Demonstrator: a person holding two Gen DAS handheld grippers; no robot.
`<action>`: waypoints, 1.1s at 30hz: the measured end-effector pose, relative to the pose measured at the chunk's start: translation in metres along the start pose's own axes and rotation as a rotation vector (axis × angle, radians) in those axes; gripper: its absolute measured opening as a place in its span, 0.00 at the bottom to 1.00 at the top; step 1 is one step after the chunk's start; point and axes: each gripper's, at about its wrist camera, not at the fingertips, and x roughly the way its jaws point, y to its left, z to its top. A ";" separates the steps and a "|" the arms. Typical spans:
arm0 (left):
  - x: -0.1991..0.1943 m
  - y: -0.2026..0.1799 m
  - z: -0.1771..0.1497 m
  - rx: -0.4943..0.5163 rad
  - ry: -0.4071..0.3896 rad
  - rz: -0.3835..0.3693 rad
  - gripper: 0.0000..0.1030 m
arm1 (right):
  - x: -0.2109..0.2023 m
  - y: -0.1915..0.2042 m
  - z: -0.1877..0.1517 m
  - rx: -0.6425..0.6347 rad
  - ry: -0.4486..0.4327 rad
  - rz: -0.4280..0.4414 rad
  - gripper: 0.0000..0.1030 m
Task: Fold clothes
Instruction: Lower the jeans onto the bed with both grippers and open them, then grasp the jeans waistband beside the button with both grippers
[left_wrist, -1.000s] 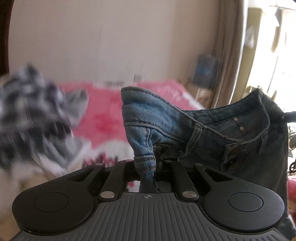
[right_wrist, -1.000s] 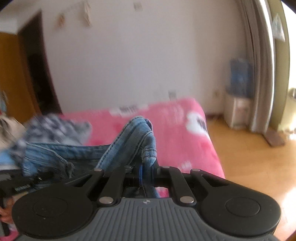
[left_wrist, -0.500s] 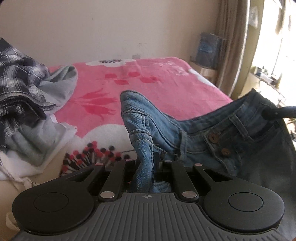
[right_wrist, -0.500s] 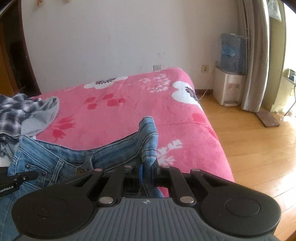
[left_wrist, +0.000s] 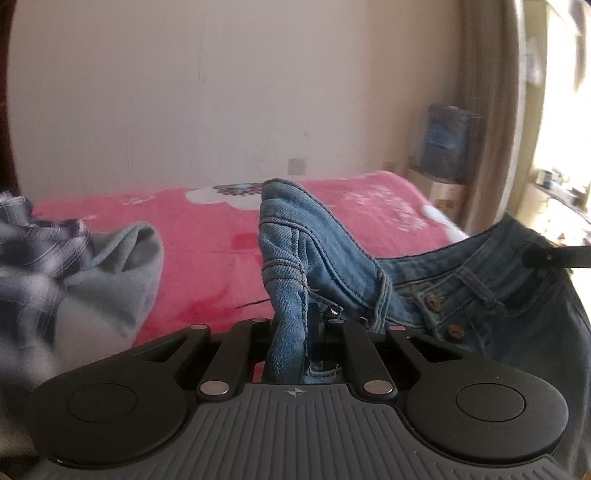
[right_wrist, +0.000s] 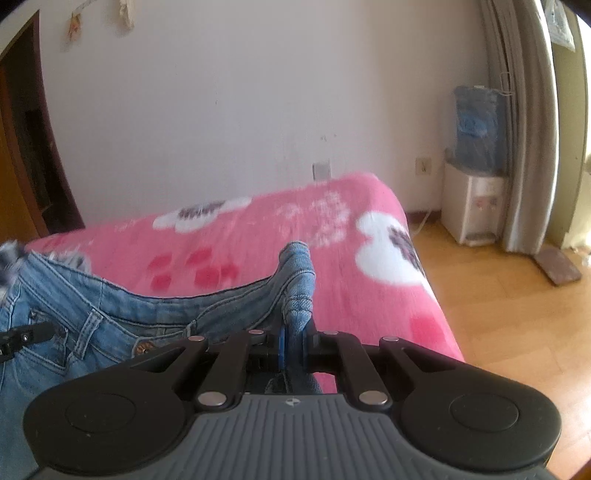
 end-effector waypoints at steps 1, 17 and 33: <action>0.018 0.003 -0.003 -0.017 0.052 0.016 0.25 | 0.012 -0.002 0.002 0.015 0.003 0.001 0.09; 0.020 -0.026 -0.031 0.063 0.005 -0.051 0.57 | 0.040 0.021 -0.010 -0.103 0.156 0.132 0.41; 0.053 -0.047 -0.047 0.202 0.075 -0.021 0.22 | 0.084 0.059 -0.031 -0.247 0.272 0.092 0.23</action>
